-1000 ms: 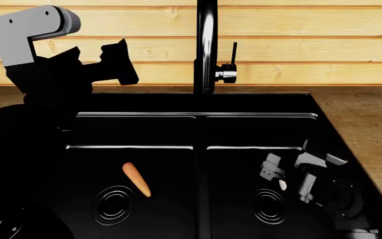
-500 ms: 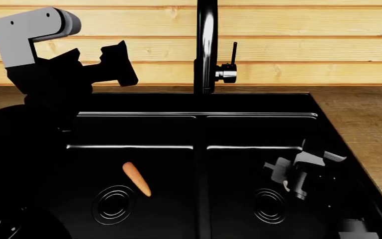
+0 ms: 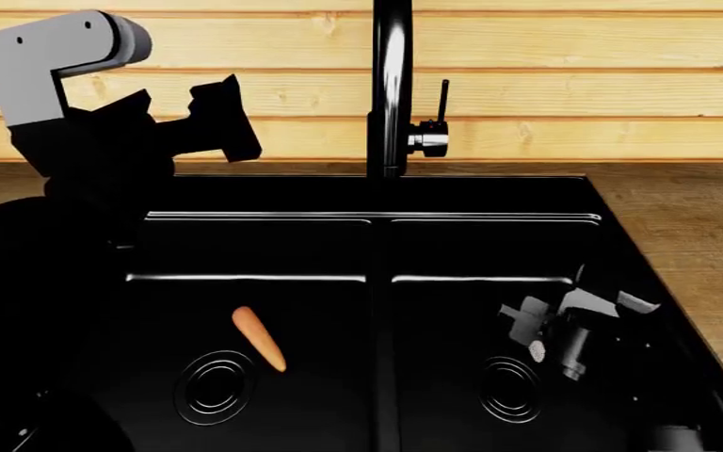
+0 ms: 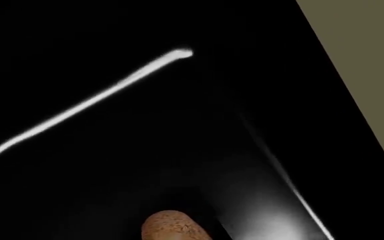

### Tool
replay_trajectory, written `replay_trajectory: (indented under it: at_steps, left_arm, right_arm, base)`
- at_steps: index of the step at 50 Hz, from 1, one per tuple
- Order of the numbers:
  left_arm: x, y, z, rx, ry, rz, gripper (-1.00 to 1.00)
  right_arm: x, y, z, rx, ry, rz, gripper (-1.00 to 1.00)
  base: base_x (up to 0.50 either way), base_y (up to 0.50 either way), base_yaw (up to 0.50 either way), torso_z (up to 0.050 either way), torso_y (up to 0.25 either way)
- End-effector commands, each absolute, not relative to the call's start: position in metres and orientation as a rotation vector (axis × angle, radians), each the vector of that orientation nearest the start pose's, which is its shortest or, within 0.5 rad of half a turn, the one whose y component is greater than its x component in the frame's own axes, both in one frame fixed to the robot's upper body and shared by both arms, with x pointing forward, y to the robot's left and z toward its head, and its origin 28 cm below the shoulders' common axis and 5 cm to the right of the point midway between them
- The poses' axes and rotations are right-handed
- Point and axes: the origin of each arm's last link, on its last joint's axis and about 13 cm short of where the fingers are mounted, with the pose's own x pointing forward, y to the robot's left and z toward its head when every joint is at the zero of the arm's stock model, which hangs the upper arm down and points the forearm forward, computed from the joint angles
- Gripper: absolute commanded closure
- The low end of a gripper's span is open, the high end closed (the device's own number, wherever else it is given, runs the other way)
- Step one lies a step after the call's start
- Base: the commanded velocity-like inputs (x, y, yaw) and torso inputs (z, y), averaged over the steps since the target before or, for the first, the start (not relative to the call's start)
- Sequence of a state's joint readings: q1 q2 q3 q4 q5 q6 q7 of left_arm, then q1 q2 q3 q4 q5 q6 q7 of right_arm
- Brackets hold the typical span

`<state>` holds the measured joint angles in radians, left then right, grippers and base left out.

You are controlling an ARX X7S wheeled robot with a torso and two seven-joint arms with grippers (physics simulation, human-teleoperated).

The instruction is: Pick the vegetables from the sink and place them on the cutting board.

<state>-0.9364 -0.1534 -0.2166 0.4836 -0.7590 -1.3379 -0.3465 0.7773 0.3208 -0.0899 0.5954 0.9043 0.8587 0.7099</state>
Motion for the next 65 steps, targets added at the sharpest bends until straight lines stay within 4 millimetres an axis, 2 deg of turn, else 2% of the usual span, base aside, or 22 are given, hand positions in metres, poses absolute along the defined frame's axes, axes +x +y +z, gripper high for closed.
replay_trajectory:
  at_steps: [1, 4, 7, 12, 16, 22, 27, 32, 37, 49, 65]
  left_arm:
    - [0.273, 0.225, 0.278, -0.229, -0.105, -0.152, -1.00]
    - [0.273, 0.224, 0.277, -0.229, -0.104, -0.155, -1.00]
    - [0.273, 0.224, 0.278, -0.229, -0.105, -0.155, -1.00]
    - [0.269, 0.225, 0.278, -0.228, -0.107, -0.157, -1.00]
    - [0.259, 0.224, 0.280, -0.232, -0.106, -0.171, -1.00]
    - [0.240, 0.224, 0.283, -0.326, -0.018, -0.193, -1.00]
    - [0.219, 0.220, 0.295, -0.309, 0.063, -0.136, -1.00]
    - [0.213, 0.218, 0.296, -0.235, 0.090, -0.079, -1.00]
    - [0.219, 0.215, 0.284, -0.189, 0.155, -0.021, -1.00]
    - [0.250, 0.208, 0.233, -0.061, 0.409, -0.009, -1.00]
    - [0.253, 0.200, 0.204, -0.068, 0.528, -0.035, -1.00]
  right_arm:
    - [0.324, -0.151, 0.122, 0.370, 0.727, -0.364, 1.00]
    - [0.322, -0.151, 0.147, 0.370, 0.670, -0.344, 1.00]
    - [0.320, -0.151, 0.163, 0.369, 0.636, -0.336, 1.00]
    - [0.316, -0.151, 0.172, 0.369, 0.614, -0.325, 1.00]
    - [0.309, -0.150, 0.184, 0.352, 0.586, -0.305, 1.00]
    - [0.296, -0.150, 0.209, 0.313, 0.524, -0.270, 1.00]
    - [0.287, -0.150, 0.226, 0.298, 0.477, -0.248, 1.00]
    - [0.281, -0.150, 0.237, 0.295, 0.450, -0.242, 1.00]
    - [0.277, -0.151, 0.244, 0.298, 0.434, -0.249, 1.00]
    - [0.273, -0.153, 0.251, 0.303, 0.413, -0.254, 1.00]
    - [0.273, -0.154, 0.255, 0.298, 0.400, -0.256, 1.00]
  base:
    - [0.00, 0.00, 0.00, 0.000, 0.000]
    - [0.00, 0.00, 0.00, 0.000, 0.000]
    - [0.00, 0.00, 0.00, 0.000, 0.000]
    - [0.00, 0.00, 0.00, 0.000, 0.000]
    - [0.00, 0.00, 0.00, 0.000, 0.000]
    - [0.00, 0.00, 0.00, 0.000, 0.000]
    - [0.00, 0.00, 0.00, 0.000, 0.000]
    - [0.00, 0.00, 0.00, 0.000, 0.000]
    - [0.00, 0.00, 0.00, 0.000, 0.000]
    - [0.00, 0.00, 0.00, 0.000, 0.000]
    - [0.00, 0.00, 0.00, 0.000, 0.000]
